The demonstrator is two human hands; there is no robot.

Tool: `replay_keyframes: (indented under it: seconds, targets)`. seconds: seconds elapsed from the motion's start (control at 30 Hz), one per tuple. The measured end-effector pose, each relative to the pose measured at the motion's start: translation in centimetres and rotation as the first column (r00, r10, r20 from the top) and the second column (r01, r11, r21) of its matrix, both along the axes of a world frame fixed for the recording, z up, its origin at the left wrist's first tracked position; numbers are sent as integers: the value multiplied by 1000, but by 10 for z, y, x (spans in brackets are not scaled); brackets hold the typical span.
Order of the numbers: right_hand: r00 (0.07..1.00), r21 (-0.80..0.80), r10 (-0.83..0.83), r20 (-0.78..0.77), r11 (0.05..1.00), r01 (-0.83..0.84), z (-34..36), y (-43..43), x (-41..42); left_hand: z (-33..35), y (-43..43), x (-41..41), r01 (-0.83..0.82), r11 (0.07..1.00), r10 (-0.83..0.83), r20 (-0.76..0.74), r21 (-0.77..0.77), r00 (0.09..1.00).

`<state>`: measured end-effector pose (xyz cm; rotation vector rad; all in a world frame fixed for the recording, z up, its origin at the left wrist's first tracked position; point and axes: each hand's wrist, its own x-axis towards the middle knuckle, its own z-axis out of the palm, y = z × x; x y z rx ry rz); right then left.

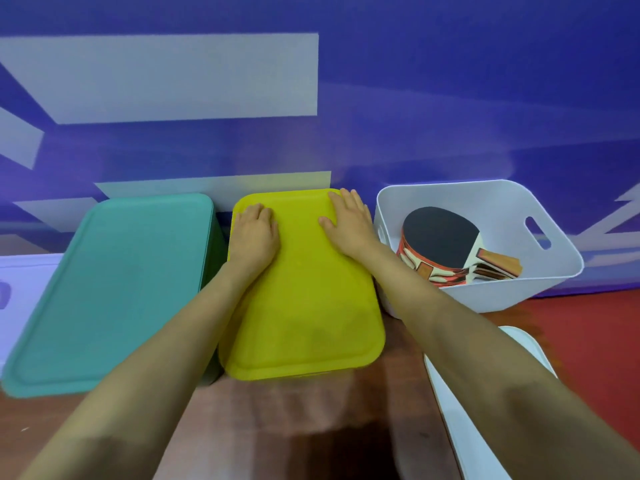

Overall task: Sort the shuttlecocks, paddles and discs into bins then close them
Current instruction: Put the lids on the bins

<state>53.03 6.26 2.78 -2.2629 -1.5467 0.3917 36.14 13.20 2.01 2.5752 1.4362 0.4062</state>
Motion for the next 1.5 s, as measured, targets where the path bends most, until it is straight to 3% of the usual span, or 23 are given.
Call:
replay_keyframes:
  seconds: [0.17, 0.4, 0.5, 0.67, 0.77, 0.9, 1.0, 1.07, 1.17, 1.33, 1.5]
  targets:
    - [1000, 258, 16, -25, 966, -9, 27, -68, 24, 29, -60, 37, 100, 995, -97, 244, 2, 965]
    - [1000, 465, 15, 24, 885, -24, 45, -204, 86, 50, -197, 110, 269, 956, -290, 513, 116, 808]
    - [999, 505, 41, 18, 862, -44, 41, -254, 112, 43, -246, 130, 228, 968, -248, 574, 108, 780]
    - [990, 516, 139, 13, 848, -125, 9, -330, 160, -7, -324, 152, 103, 992, -52, 531, -66, 846]
    - [980, 450, 200, 2, 875, -179, -26, -360, 175, -49, -352, 148, 5, 970, 92, 385, -244, 918]
    - [979, 272, 204, -12, 943, -193, -87, -384, 192, -91, -381, 146, -224, 861, 254, 5, -456, 967]
    - [981, -41, 192, 14, 981, -192, -121, -400, 199, -110, -398, 150, -297, 784, 279, -118, -544, 953]
    - [980, -243, 199, 7, 951, -191, -136, -411, 201, -119, -407, 153, -342, 763, 300, -169, -549, 939]
    - [968, -353, 249, -39, 902, -246, -151, -425, 204, -129, -416, 158, -369, 772, 315, -193, -518, 929]
    - [957, -388, 254, -141, 875, -289, -150, -433, 207, -133, -413, 156, -367, 766, 318, -185, -528, 930]
    - [907, -254, 295, -300, 892, -374, -122, -426, 204, -112, -394, 148, -379, 674, 529, 55, -634, 847]
